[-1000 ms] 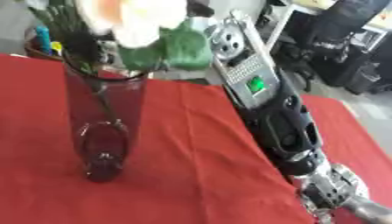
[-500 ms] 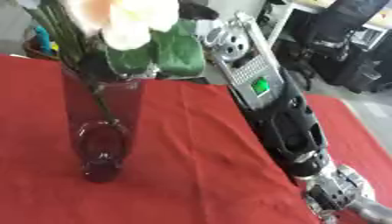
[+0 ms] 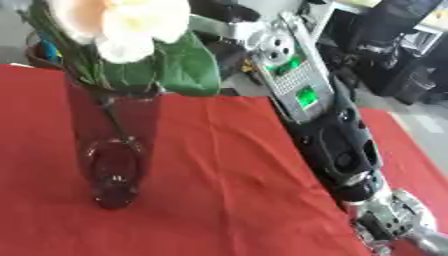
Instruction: Arrange flowers into the vase.
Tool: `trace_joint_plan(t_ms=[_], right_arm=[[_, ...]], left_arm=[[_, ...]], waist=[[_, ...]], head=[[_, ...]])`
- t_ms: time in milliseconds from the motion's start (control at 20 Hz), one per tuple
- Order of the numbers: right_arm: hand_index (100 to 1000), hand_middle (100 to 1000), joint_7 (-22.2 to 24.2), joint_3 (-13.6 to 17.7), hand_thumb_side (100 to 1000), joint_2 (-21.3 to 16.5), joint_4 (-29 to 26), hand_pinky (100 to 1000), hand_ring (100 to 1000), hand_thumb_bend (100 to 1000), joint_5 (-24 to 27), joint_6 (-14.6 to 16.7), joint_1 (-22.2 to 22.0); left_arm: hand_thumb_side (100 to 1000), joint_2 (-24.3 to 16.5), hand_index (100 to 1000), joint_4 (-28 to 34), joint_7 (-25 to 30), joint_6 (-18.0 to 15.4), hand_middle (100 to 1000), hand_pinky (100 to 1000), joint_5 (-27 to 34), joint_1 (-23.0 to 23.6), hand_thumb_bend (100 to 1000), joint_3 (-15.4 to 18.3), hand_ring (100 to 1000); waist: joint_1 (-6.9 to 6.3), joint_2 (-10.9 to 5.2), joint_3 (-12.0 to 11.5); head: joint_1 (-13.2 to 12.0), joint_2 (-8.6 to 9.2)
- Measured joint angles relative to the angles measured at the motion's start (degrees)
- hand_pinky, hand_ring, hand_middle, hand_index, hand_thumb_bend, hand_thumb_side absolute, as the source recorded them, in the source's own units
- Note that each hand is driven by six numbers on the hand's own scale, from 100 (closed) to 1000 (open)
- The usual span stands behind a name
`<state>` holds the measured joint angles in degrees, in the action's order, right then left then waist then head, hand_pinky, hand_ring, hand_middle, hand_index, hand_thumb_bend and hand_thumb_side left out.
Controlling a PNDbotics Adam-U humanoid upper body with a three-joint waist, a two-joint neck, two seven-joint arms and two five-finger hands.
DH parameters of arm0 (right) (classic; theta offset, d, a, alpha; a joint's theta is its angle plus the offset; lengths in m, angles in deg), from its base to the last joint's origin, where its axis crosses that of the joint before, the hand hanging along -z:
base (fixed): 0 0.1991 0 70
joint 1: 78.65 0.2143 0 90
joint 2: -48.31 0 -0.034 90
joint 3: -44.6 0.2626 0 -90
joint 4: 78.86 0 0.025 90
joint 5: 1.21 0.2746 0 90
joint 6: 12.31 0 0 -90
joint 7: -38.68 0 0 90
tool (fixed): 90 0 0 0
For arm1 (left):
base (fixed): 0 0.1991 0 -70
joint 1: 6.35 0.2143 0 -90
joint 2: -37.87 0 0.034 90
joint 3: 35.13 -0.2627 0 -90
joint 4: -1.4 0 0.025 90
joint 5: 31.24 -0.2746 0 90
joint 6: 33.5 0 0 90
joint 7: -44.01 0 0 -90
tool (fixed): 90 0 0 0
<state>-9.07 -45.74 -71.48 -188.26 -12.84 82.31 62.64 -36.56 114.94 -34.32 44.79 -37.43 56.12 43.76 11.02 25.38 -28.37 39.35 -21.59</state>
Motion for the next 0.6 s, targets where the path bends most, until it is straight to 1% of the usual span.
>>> trace_joint_plan(t_ms=[600], right_arm=[[879, 340, -1.1, 2.2, 1000, -0.6, -0.4, 951, 1000, 558, 0.9, -0.7, -2.6]], left_arm=[[1000, 0.0, 787, 0.0, 0.0, 0.0, 693, 622, -0.2, 0.0, 122, 0.0, 462]], waist=[[-0.48, 0.00, 0.6]], head=[[-1.2, 0.02]])
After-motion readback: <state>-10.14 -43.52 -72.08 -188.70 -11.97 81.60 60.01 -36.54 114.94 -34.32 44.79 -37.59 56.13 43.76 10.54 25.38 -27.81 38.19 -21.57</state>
